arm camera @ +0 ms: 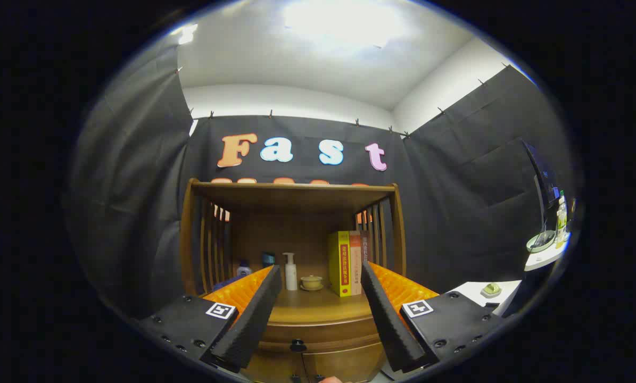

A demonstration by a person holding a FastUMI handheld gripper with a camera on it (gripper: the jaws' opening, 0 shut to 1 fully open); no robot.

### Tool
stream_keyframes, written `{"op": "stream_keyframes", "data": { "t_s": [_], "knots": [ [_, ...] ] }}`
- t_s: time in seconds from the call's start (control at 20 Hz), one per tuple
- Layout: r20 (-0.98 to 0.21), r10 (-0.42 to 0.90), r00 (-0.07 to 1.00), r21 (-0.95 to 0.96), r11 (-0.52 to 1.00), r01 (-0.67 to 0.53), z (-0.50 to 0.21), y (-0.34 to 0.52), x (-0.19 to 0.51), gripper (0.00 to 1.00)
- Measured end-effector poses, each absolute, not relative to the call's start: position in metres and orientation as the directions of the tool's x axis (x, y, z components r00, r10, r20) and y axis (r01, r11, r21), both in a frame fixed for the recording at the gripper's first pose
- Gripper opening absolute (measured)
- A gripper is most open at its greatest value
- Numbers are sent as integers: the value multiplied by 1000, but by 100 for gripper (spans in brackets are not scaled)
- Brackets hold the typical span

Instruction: Pull open the drawer, take out the items inside it, and place them on the countertop above the cabinet.

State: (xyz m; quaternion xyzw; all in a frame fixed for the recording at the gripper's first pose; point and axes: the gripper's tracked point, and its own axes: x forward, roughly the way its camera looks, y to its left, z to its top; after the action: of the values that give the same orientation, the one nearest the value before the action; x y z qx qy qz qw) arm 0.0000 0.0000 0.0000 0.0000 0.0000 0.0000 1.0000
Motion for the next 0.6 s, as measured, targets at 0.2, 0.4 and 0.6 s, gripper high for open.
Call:
{"op": "stream_keyframes", "data": {
  "t_s": [0.2,0.4,0.6],
  "knots": [
    [12,27,1000,24,999,-27,0,17,3,98],
    [-49,59,997,22,998,-58,-19,48,21,99],
    [-83,77,994,19,997,-75,-26,57,13,99]
  ]
}}
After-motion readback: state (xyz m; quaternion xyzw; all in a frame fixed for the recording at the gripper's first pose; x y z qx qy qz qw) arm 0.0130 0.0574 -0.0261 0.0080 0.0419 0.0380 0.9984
